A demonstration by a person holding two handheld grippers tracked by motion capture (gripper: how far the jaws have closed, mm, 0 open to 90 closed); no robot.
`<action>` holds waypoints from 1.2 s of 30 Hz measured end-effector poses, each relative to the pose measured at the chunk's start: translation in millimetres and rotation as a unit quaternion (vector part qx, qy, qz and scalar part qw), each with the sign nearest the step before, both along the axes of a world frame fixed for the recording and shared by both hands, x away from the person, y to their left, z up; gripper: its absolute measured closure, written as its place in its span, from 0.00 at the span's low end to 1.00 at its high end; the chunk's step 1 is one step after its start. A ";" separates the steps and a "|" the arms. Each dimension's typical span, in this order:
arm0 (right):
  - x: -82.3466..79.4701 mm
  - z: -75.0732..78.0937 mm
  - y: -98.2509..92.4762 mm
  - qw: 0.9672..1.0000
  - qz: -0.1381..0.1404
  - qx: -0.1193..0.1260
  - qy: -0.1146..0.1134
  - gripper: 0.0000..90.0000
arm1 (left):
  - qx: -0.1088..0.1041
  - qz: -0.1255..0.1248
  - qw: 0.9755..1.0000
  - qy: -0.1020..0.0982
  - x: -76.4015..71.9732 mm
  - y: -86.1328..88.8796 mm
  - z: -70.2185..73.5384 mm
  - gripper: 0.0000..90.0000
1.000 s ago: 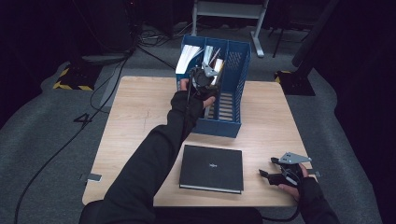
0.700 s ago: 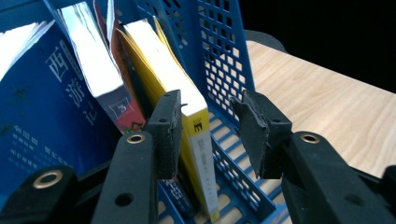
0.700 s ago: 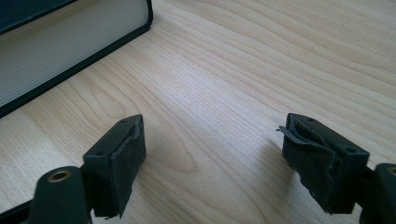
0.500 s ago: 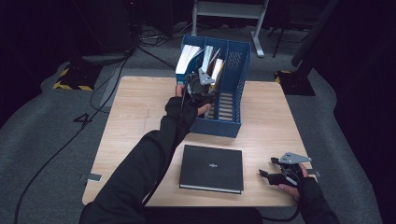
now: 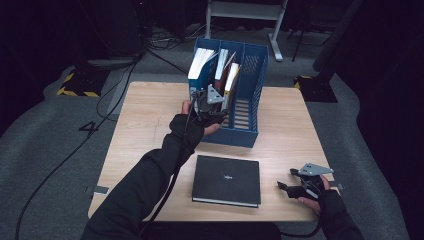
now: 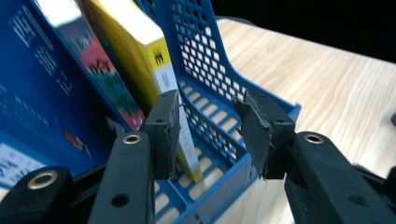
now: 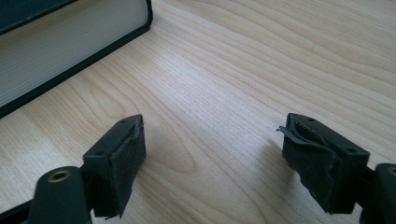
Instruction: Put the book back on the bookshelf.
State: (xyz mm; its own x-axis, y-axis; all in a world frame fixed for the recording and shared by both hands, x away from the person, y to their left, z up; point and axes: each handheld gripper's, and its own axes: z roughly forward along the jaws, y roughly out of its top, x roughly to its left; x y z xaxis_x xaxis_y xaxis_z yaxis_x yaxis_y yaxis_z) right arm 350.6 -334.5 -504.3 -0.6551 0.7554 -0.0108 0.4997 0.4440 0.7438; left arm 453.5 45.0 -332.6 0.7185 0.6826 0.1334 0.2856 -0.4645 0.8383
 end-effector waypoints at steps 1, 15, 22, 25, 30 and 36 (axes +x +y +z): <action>0.0 0.0 0.1 1.000 0.000 0.000 0.000 0.24 | 0.002 0.000 1.000 0.001 -1.1 2.0 -2.0 0.64; 0.1 0.0 0.3 1.000 -0.002 0.000 0.000 0.24 | 0.016 -0.007 1.000 0.008 -12.2 22.9 -18.6 0.62; 0.1 0.1 0.3 1.000 -0.002 0.000 0.001 0.24 | 0.027 -0.006 1.000 0.007 -18.6 36.8 -31.6 0.59; 0.3 0.1 0.4 1.000 -0.001 0.000 0.001 0.24 | 0.032 -0.007 0.999 0.011 -20.2 42.6 -37.6 0.59; 0.4 0.1 0.6 1.000 -0.001 0.000 0.001 0.24 | 0.043 -0.022 0.999 0.020 -22.9 52.3 -47.7 0.58; 0.5 0.5 1.0 1.000 -0.002 -0.002 0.001 0.24 | 0.047 -0.028 0.998 0.036 -24.8 65.5 -62.5 0.56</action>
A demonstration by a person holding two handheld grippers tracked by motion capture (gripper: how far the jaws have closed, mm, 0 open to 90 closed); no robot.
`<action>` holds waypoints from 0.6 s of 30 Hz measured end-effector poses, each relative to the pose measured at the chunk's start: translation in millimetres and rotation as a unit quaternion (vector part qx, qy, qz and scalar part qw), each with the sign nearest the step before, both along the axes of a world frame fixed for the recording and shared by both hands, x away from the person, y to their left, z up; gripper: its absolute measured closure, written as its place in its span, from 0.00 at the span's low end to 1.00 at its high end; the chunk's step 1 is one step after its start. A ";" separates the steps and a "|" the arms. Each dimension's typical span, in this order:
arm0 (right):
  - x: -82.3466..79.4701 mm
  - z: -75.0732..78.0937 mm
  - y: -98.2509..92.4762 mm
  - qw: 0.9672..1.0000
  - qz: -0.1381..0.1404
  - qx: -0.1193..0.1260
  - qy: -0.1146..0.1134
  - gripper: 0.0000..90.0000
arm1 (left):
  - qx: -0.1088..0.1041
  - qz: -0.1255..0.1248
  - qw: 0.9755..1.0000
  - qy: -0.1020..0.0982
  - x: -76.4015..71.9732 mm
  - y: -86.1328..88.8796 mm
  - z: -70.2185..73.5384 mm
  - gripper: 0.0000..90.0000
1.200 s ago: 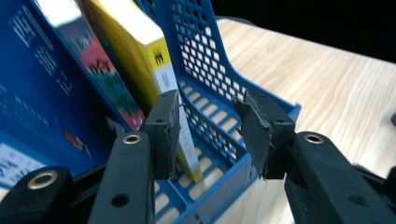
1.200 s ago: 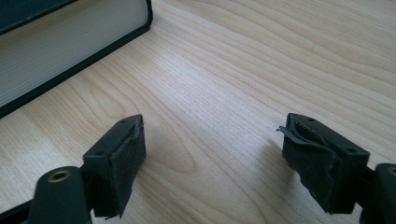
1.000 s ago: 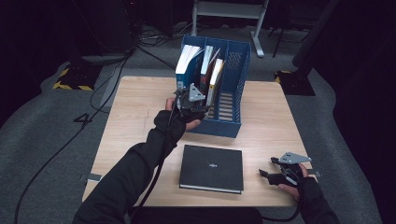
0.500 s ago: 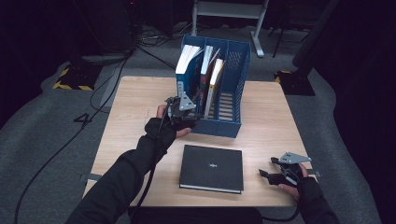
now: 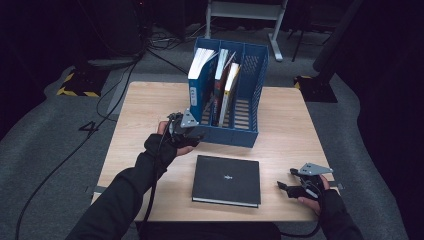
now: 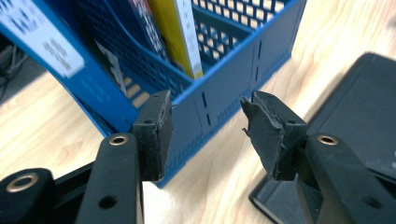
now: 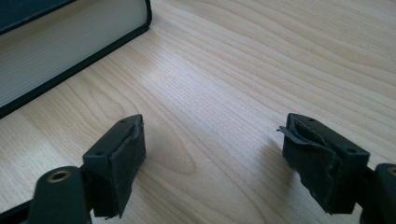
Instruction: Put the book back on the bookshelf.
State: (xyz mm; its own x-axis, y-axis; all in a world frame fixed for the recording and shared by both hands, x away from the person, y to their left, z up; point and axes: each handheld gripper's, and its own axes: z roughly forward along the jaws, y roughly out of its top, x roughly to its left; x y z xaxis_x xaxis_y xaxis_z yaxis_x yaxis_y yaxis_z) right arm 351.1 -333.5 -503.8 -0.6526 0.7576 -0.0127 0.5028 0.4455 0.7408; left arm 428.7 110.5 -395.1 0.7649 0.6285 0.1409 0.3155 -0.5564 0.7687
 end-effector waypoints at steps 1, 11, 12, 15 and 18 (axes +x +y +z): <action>0.0 0.0 0.0 1.000 0.000 0.000 0.000 0.24 | 0.005 -0.002 1.000 0.004 -1.2 2.0 -4.1 0.55; -1.3 2.6 3.1 1.000 0.008 -0.011 0.006 0.24 | 0.028 -0.021 0.999 0.021 -15.6 21.8 -29.7 0.49; -2.0 3.0 4.3 1.000 0.009 -0.014 0.007 0.24 | 0.028 -0.026 0.999 0.023 -17.1 24.2 -31.0 0.48; -5.2 4.9 12.4 0.999 0.029 -0.023 0.005 0.25 | 0.025 -0.037 0.999 0.030 -23.1 31.8 -37.0 0.47; -6.9 6.0 16.6 0.999 0.042 -0.021 0.006 0.25 | 0.033 -0.039 0.998 0.035 -26.7 34.3 -42.8 0.45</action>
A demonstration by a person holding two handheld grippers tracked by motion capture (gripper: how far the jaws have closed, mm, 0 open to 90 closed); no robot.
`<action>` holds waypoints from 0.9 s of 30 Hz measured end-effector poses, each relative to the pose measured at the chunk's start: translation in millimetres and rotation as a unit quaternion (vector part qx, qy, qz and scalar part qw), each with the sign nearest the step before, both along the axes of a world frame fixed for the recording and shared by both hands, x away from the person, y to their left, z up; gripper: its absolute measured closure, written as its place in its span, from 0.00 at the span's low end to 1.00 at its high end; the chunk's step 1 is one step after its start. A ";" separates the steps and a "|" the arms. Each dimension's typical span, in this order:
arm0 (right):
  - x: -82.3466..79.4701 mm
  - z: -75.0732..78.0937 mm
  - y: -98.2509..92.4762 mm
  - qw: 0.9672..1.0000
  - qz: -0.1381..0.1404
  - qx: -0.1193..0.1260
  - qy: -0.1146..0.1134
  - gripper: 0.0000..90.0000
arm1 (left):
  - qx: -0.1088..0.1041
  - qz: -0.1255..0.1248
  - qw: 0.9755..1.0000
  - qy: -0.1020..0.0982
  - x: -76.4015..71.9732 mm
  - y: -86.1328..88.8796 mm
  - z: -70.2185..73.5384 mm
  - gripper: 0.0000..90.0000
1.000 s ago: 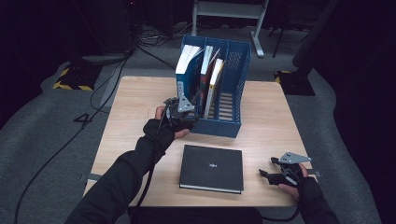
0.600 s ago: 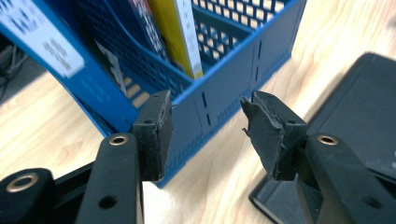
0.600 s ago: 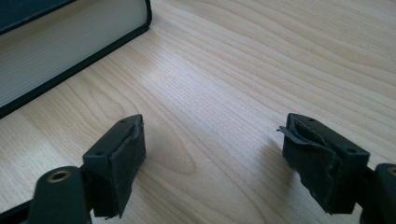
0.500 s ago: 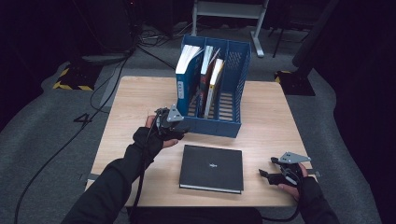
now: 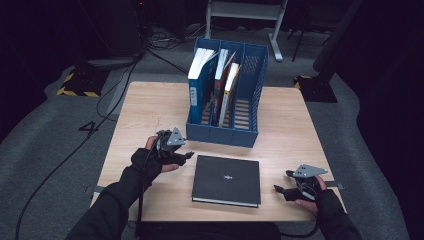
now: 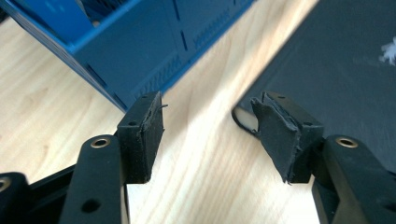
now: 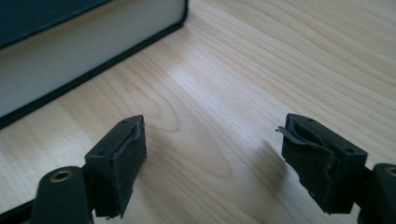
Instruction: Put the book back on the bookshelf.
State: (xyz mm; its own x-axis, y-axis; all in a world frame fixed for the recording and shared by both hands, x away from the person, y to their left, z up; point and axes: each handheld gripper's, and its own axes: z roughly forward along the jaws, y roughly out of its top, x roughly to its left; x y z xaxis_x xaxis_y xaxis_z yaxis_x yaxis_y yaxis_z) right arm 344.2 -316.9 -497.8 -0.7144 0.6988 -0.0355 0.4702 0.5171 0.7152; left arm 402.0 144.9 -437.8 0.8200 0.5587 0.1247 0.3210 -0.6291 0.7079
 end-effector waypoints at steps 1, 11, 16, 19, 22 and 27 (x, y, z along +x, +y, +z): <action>-1.0 0.5 1.7 1.000 0.003 0.000 0.000 0.25 | 0.002 -0.001 1.000 0.002 -1.1 0.7 -1.7 0.42; -12.3 3.2 22.7 0.998 0.067 -0.003 -0.001 0.25 | 0.017 -0.016 0.999 0.021 -20.3 11.0 -24.4 0.33; -16.9 4.3 32.2 0.995 0.097 -0.004 0.005 0.26 | 0.022 -0.029 0.999 0.035 -31.1 14.8 -33.9 0.30; -18.9 5.1 35.7 0.994 0.108 -0.004 0.007 0.26 | 0.019 -0.034 0.998 0.043 -36.6 17.3 -38.3 0.28; -19.9 5.5 38.3 0.993 0.115 -0.003 0.007 0.26 | 0.016 -0.039 0.997 0.059 -44.4 21.0 -45.0 0.28; -21.3 5.1 44.6 0.991 0.135 -0.004 0.011 0.26 | 0.013 -0.054 0.996 0.074 -55.7 23.3 -50.4 0.28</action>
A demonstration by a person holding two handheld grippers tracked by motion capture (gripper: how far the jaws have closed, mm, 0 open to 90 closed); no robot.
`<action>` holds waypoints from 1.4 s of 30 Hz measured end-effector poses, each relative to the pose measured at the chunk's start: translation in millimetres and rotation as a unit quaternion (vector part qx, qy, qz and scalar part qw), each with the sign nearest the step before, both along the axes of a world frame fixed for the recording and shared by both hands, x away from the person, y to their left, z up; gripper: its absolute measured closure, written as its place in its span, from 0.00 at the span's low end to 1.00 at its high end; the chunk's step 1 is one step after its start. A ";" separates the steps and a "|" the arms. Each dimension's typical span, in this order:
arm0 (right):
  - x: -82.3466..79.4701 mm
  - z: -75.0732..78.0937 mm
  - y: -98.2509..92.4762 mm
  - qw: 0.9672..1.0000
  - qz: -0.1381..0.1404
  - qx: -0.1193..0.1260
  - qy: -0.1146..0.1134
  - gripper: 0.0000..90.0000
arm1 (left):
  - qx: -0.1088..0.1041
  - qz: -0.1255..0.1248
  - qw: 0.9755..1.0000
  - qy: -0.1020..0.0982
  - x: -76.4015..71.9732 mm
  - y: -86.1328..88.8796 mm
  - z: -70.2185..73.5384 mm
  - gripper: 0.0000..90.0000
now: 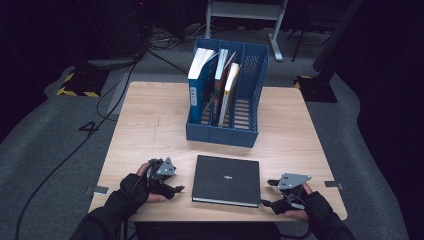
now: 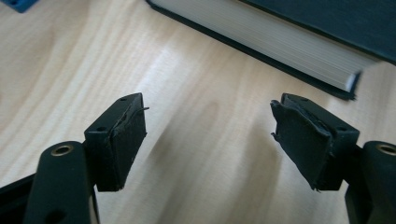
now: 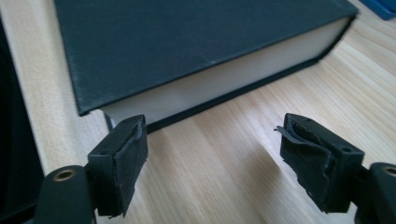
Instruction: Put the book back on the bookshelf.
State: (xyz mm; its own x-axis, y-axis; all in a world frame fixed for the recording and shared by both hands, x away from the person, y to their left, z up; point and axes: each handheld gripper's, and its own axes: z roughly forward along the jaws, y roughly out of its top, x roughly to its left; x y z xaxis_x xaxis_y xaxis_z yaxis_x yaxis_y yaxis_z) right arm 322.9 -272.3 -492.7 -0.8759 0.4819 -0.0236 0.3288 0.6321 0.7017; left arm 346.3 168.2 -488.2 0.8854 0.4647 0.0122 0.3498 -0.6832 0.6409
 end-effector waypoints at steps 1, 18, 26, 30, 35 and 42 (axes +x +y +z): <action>-0.6 0.0 1.2 1.000 0.004 0.001 -0.002 0.26 | -0.002 -0.003 1.000 0.002 -1.5 0.0 -0.2 0.28; 1.9 -0.5 2.9 1.000 0.025 0.012 0.003 0.26 | -0.003 -0.027 1.000 0.014 -5.2 -5.8 -8.5 0.22; 2.2 2.3 1.5 0.999 0.026 0.024 -0.001 0.26 | -0.023 -0.039 0.999 0.006 -1.4 -2.8 -13.6 0.17; 3.0 3.4 1.4 0.999 0.025 0.030 -0.001 0.26 | -0.029 -0.041 0.999 0.003 -0.9 -2.2 -14.9 0.16; 3.5 5.7 1.7 0.999 0.021 0.036 -0.006 0.26 | 0.004 -0.035 0.999 0.014 -3.1 -6.6 -8.4 0.17; 3.6 10.4 1.6 0.999 0.015 0.050 -0.010 0.26 | -0.030 -0.052 0.998 0.008 -11.9 -11.7 5.8 0.19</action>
